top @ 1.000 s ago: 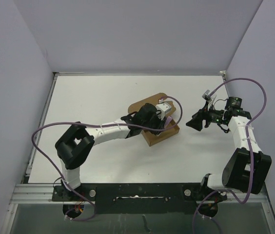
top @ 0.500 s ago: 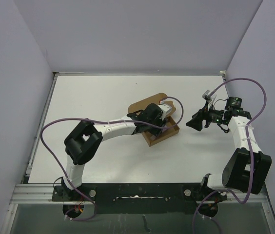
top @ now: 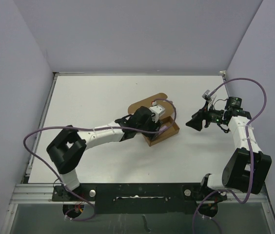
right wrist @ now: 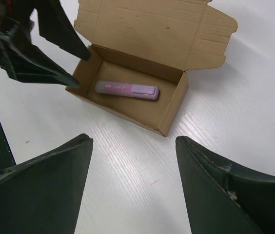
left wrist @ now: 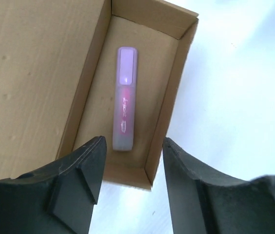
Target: Fold the paper box
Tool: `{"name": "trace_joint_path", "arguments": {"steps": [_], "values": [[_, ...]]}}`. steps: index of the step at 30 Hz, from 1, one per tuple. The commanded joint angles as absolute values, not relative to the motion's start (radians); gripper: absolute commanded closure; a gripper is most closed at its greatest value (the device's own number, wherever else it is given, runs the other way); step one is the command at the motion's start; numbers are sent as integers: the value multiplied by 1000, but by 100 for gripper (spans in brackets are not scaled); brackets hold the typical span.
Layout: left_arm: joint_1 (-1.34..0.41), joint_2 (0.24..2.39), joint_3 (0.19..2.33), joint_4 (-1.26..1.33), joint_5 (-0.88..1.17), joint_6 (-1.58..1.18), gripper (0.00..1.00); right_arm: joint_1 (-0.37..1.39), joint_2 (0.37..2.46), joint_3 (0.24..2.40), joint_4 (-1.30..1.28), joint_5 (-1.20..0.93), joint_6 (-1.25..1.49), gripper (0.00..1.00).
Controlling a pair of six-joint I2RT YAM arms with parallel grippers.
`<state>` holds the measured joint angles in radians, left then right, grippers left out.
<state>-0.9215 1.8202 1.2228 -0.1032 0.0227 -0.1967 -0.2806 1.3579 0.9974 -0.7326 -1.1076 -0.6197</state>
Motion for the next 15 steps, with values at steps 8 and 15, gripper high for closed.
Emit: {"name": "trace_joint_path", "arguments": {"steps": [8,15], "values": [[-861,1404,797,294,20,-208,17,-272,1299,1000,-701,-1180,-620,30],[-671,1256,629,309,175,-350,11,-273,1251,1019,-729,-1210,-650,30]]}}
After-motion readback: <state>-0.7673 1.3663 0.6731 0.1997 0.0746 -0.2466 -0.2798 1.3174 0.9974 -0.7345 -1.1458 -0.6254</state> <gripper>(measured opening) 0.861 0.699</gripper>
